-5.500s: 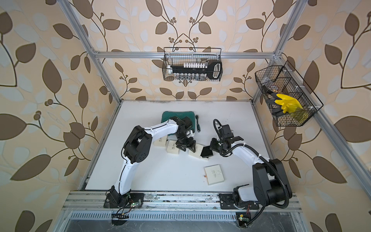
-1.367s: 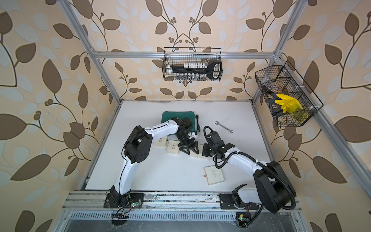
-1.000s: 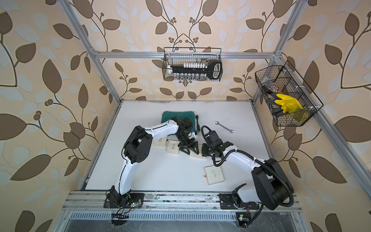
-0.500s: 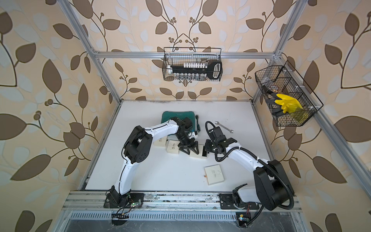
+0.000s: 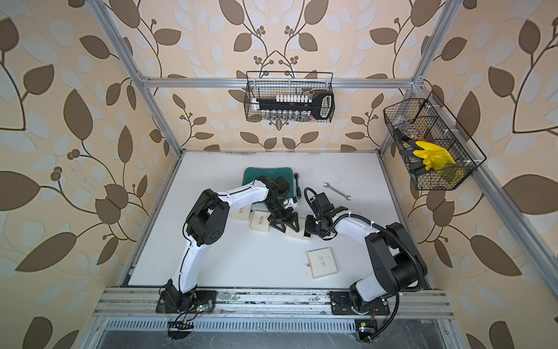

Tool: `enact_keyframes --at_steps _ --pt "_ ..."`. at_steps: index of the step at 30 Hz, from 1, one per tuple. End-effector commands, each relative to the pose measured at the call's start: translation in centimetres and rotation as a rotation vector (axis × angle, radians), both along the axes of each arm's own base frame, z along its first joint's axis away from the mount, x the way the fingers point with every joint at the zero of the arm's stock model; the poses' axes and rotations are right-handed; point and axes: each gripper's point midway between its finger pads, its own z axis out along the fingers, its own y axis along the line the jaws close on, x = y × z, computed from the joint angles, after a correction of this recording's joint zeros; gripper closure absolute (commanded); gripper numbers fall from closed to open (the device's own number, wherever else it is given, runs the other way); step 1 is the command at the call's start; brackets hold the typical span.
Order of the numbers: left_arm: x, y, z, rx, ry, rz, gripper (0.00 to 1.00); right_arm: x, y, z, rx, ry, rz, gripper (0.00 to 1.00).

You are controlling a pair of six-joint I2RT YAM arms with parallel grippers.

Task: Take out the earrings from the drawer-style jewelry box
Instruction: Close the drawer of the jewelry box.

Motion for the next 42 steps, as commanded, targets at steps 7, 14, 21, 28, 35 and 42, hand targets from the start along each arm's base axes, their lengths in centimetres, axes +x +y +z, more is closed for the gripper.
enact_keyframes --at_steps 7,14,21,28,35,42 --pt "-0.3 -0.5 2.4 -0.057 -0.04 -0.028 0.24 0.7 -0.7 4.0 0.021 -0.102 0.015 0.65" --pt "-0.3 -0.5 2.3 -0.055 -0.039 -0.026 0.24 0.6 -3.7 4.5 -0.001 -0.1 -0.063 0.64" --pt "-0.3 -0.5 2.3 -0.053 -0.04 -0.026 0.24 -0.3 -3.7 2.1 0.0 -0.018 -0.06 0.64" --pt "-0.3 -0.5 2.3 -0.052 -0.041 -0.025 0.24 -0.8 -2.7 0.1 0.036 0.041 -0.031 0.65" --pt "-0.1 -0.3 2.2 -0.038 -0.049 -0.021 0.24 -0.9 1.2 0.1 0.085 0.027 0.072 0.65" --pt "0.6 0.7 1.8 0.035 -0.108 -0.012 0.24 -0.4 4.3 0.7 0.084 0.011 0.154 0.66"
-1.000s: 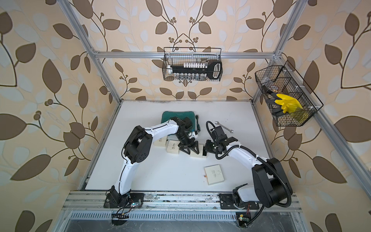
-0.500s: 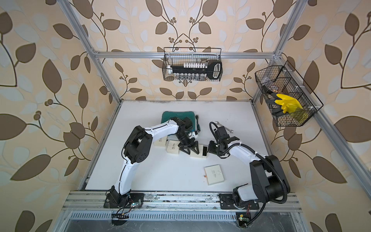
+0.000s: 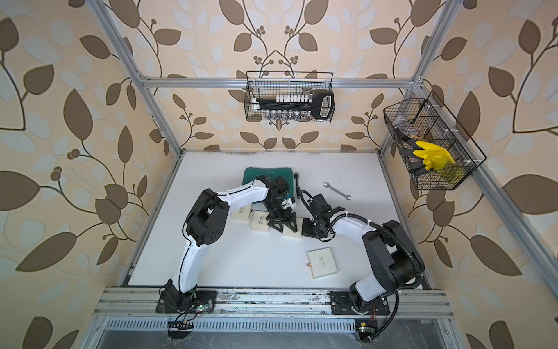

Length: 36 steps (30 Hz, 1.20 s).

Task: Take out the earrings from the drawer-style jewelry box
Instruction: Close the drawer of the jewelry box, then move the jewelry box to the center of the board.

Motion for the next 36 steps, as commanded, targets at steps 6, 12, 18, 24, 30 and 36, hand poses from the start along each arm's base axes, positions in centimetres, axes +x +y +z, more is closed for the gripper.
enact_keyframes --at_steps 6,12,18,24,30,36 --pt "1.2 0.6 3.0 0.021 -0.19 -0.031 0.04 1.9 -0.8 2.8 -0.025 -0.109 -0.047 0.66" --pt "0.6 0.0 3.1 0.034 -0.233 -0.064 0.01 2.3 -3.9 4.1 -0.032 -0.155 -0.157 0.66" --pt "0.6 -1.0 1.7 0.113 -0.309 -0.103 0.01 2.1 -5.7 4.9 -0.029 -0.181 -0.195 0.66" --pt "2.2 -1.1 0.5 0.249 -0.473 -0.08 0.01 1.2 -6.4 5.0 -0.027 -0.192 -0.198 0.65" --pt "2.5 -0.4 -1.3 0.324 -0.451 -0.045 0.01 0.9 -6.2 4.7 -0.011 -0.193 -0.173 0.65" --pt "3.9 1.9 -2.0 0.46 -0.519 -0.003 0.01 1.2 -5.5 4.6 0.008 -0.194 -0.137 0.65"
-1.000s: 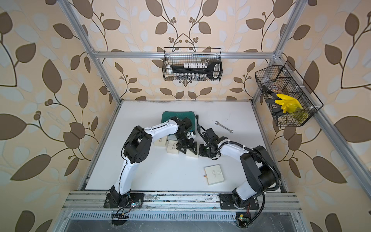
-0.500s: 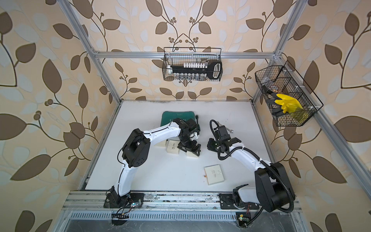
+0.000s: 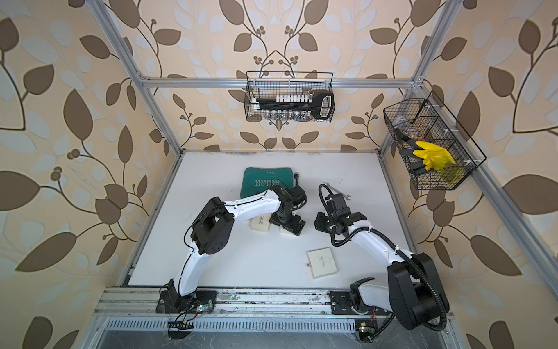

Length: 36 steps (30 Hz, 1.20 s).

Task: Take out the earrings from the drawer-style jewelry box
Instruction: Move the jewelry box to the center of the board.

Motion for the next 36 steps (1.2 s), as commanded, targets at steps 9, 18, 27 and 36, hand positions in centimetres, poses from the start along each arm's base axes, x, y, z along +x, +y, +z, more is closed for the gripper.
enact_keyframes --at_steps 9,18,27,36 --pt "3.3 6.8 1.7 0.215 -0.147 0.195 0.01 -0.8 0.6 -0.9 0.003 0.049 0.07 0.63" --pt "2.3 3.3 8.0 -0.062 -0.155 0.142 0.01 -5.2 -3.2 -0.1 -0.094 0.111 -0.081 0.56" --pt "0.4 3.3 11.7 -0.199 -0.16 0.135 0.01 -11.1 -3.7 0.0 -0.082 0.327 -0.077 0.34" --pt "-1.3 4.4 10.7 -0.194 -0.117 0.158 0.01 -16.4 -2.7 0.5 0.024 0.508 -0.105 0.28"
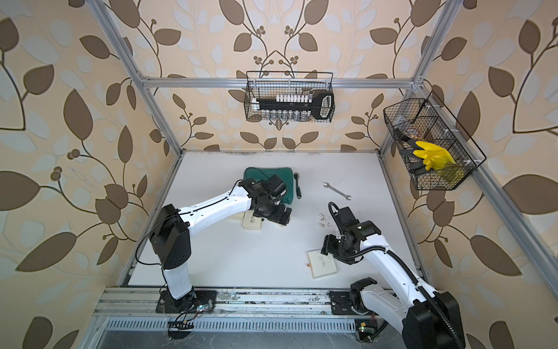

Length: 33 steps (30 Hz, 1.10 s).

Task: Take out the earrings from the drawer-style jewelry box
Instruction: Move the jewelry box to the center of the board.

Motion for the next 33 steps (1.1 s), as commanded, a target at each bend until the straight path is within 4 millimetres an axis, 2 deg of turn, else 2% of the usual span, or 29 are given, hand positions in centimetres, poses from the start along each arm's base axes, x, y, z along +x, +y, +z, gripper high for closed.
enact_keyframes --at_steps 1,5,12,19,22,28,31,33 --pt "-0.5 -0.4 2.2 -0.057 -0.01 0.003 0.01 -3.0 0.2 0.3 0.043 0.096 -0.038 0.27" --pt "-0.8 -0.6 2.3 -0.064 0.01 -0.007 0.01 -4.2 1.0 -0.5 0.09 0.17 -0.049 0.26" --pt "-1.3 -0.9 2.8 -0.071 0.047 -0.007 0.01 -4.7 1.8 -1.7 0.127 0.242 -0.06 0.25" --pt "-1.6 -0.9 4.0 -0.07 0.069 -0.021 0.01 -2.8 3.4 -2.2 0.191 0.243 -0.024 0.26" --pt "-1.6 -0.9 4.6 -0.079 0.079 -0.019 0.01 -1.1 3.3 -2.5 0.154 0.223 0.0 0.26" --pt "-0.3 -1.6 5.5 -0.2 0.116 0.035 0.01 4.8 4.6 -2.0 0.157 0.079 0.048 0.26" --pt "0.6 -2.3 5.2 -0.238 0.081 0.034 0.01 7.9 5.4 -1.5 0.152 -0.032 0.092 0.26" --pt "1.1 -2.9 4.2 -0.259 0.078 0.052 0.01 9.4 5.4 -1.2 0.108 -0.101 0.141 0.27"
